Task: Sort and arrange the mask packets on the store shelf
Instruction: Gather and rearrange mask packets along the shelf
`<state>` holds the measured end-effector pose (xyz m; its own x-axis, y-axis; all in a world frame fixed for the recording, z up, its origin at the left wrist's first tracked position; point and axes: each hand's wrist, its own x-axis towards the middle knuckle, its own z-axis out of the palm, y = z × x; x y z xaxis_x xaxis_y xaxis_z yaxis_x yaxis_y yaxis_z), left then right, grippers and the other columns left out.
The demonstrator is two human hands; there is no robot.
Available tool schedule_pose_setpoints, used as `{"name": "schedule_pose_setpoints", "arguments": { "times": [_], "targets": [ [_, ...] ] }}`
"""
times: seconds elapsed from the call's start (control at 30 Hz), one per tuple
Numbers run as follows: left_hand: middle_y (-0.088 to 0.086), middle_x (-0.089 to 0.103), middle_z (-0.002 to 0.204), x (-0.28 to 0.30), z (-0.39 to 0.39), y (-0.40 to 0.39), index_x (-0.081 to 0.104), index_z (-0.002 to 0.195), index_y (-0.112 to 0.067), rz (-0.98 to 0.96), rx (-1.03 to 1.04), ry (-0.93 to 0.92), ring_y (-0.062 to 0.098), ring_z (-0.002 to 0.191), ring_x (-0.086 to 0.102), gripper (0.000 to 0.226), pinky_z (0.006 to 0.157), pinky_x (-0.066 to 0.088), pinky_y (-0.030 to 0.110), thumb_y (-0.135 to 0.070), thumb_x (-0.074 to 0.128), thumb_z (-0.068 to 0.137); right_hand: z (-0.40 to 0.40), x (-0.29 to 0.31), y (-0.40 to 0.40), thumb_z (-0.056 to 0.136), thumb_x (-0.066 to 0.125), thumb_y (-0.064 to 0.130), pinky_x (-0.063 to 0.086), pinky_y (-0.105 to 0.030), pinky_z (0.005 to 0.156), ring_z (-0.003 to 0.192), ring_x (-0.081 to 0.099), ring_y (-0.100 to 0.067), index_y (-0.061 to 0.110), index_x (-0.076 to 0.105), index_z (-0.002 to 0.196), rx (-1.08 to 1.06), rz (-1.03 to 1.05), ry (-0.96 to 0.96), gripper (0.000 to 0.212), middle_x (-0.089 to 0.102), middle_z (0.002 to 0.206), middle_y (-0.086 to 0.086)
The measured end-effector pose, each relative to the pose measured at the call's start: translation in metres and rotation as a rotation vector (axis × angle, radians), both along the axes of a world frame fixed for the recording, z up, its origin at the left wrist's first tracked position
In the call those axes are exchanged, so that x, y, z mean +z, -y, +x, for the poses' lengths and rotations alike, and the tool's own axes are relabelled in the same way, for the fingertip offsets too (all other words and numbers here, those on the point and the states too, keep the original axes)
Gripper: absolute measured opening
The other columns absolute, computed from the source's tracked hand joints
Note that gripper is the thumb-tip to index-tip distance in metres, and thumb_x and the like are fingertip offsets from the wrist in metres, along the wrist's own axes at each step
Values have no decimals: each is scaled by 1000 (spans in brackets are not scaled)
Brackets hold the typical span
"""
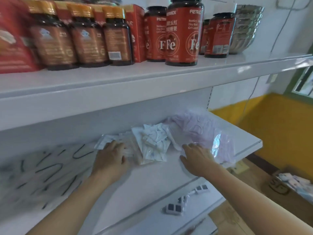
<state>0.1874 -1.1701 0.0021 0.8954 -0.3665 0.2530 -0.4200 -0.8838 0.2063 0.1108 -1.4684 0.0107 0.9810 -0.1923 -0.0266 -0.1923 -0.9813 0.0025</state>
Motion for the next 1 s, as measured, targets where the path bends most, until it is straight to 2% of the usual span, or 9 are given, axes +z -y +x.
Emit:
{"name": "schedule_pose_setpoints", "arguments": {
  "times": [0.1, 0.2, 0.3, 0.47, 0.6, 0.73, 1.0],
  "targets": [
    [6, 66, 111, 7, -25, -67, 70, 107, -17, 22, 49, 15, 34, 103, 64, 40, 78, 56, 46, -30, 51, 74, -3, 5, -82, 102, 43, 45, 44, -45, 102, 132, 47, -29, 21, 43, 143, 151, 64, 51, 47, 50, 144, -5],
    [11, 67, 115, 19, -62, -153, 69, 113, -13, 40, 113, 25, 36, 103, 65, 50, 78, 56, 45, -40, 45, 79, -10, 12, -183, 103, 45, 44, 39, -47, 111, 143, 36, -29, 23, 36, 152, 366, 142, 111, 54, 41, 155, -5],
    [7, 57, 138, 33, -110, -250, 55, 139, -18, 54, 203, -3, 32, 123, 55, 61, 94, 49, 44, -42, 40, 86, -24, 14, -295, 103, 44, 44, 36, -47, 115, 147, 31, -29, 23, 32, 154, 576, 202, 154, 57, 35, 159, -5],
    [3, 34, 159, 46, -205, -416, 34, 153, -22, 1, 415, -15, 22, 146, 32, 61, 116, 30, 43, -48, 34, 98, -58, 10, -481, 102, 46, 43, 37, -45, 114, 145, 33, -25, 25, 35, 153, 839, 280, 219, 55, 38, 158, -1],
    [-1, 23, 165, 52, -296, -531, 24, 158, -23, 7, 627, -70, 18, 150, 23, 87, 119, 23, 43, -64, 9, 82, -90, 3, -620, 101, 47, 44, 37, -42, 114, 143, 36, -23, 26, 40, 151, 1047, 340, 159, 53, 42, 154, 1],
    [-2, 13, 168, 53, -370, -638, 20, 160, -24, 0, 840, -80, 16, 154, 14, 63, 123, 18, 46, -50, 31, 103, -121, 5, -745, 102, 47, 46, 38, -41, 113, 145, 33, -20, 29, 38, 151, 1215, 348, 105, 53, 38, 156, 3],
    [-3, 25, 165, 33, -471, -802, 25, 159, -22, -12, 1099, -28, 16, 149, 28, 62, 120, 29, 39, -44, 42, 103, -158, -4, -955, 102, 46, 43, 34, -36, 114, 145, 31, -15, 29, 36, 152, 1445, 372, 27, 53, 37, 157, 8]
  ]
}}
